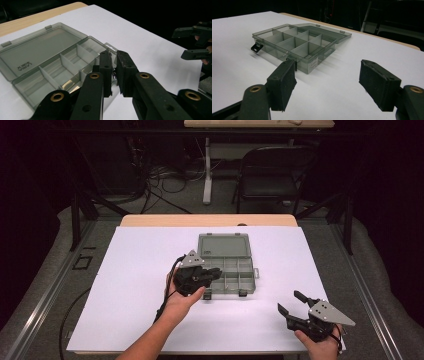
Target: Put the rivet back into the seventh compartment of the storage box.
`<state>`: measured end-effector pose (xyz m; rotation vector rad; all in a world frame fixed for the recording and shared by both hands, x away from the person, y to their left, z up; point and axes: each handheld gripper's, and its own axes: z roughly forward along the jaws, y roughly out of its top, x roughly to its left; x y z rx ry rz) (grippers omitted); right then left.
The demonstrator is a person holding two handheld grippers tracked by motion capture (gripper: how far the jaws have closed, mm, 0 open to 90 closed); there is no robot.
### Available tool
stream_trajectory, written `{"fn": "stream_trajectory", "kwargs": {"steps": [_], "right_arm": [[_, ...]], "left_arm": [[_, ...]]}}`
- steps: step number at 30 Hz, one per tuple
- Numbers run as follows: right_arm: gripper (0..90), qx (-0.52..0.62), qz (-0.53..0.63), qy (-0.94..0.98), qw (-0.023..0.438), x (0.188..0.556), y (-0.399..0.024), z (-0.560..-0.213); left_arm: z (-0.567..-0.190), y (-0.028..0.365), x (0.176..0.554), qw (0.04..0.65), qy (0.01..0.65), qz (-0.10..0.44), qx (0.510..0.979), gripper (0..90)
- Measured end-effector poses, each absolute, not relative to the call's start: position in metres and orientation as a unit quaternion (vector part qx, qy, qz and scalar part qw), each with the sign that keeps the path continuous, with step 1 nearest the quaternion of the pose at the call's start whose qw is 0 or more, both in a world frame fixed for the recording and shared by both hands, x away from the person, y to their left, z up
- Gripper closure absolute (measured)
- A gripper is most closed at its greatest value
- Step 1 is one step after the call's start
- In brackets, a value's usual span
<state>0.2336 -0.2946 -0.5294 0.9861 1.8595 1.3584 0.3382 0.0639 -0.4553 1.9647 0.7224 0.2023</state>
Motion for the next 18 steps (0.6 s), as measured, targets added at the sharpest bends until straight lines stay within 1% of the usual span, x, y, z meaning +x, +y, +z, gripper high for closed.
{"fn": "stream_trajectory", "kwargs": {"steps": [12,18], "right_arm": [[28.3,0.374,0.516,0.704,0.313,0.234,-0.294,-0.530],[28.3,0.374,0.517,0.704,0.311,0.234,-0.294,-0.530]], "left_arm": [[-0.466,0.053,0.350,0.489,0.309,0.086,0.811,82.8],[-0.477,0.045,0.358,0.479,0.314,0.078,0.816,82.8]]}}
